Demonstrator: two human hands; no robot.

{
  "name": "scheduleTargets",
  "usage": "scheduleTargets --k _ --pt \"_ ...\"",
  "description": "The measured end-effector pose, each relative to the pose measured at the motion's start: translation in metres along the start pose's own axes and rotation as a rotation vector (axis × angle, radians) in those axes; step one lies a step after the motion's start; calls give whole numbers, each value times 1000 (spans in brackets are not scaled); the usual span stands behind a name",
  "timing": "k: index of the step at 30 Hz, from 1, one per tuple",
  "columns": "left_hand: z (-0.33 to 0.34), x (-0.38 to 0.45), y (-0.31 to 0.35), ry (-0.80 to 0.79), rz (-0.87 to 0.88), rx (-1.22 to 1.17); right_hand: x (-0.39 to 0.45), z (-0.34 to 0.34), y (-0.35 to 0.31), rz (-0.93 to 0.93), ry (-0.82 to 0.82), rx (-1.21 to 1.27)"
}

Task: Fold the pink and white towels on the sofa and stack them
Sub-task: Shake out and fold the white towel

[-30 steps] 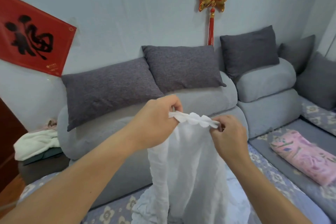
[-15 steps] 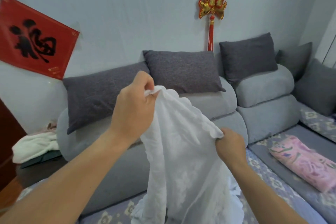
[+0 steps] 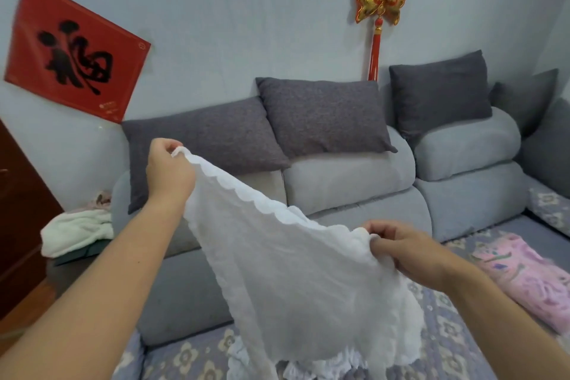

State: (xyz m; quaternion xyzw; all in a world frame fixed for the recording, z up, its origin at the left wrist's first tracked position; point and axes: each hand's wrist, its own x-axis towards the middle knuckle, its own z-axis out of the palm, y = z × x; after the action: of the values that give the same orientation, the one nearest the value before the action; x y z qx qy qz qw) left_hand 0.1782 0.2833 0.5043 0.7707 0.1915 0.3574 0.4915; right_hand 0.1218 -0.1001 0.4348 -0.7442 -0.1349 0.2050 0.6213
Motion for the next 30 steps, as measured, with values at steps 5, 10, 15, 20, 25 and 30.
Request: scheduleTargets --k 5,10,15,20,25,30 --pt "-5 2 -6 -31 88 -63 -10 20 36 -345 304 -612" --pt "3 -7 -9 -107 92 -54 -1 33 88 -377 247 -942" --pt "11 -10 -7 -176 96 -29 -4 34 100 -368 189 -891" --pt "14 -8 -3 -218 93 -8 -9 43 109 -351 132 -1108" --pt "19 -15 8 -248 136 -12 -9 45 101 -230 134 -923" --pt "19 -29 31 -299 168 -64 -12 49 95 -203 -53 -1199"
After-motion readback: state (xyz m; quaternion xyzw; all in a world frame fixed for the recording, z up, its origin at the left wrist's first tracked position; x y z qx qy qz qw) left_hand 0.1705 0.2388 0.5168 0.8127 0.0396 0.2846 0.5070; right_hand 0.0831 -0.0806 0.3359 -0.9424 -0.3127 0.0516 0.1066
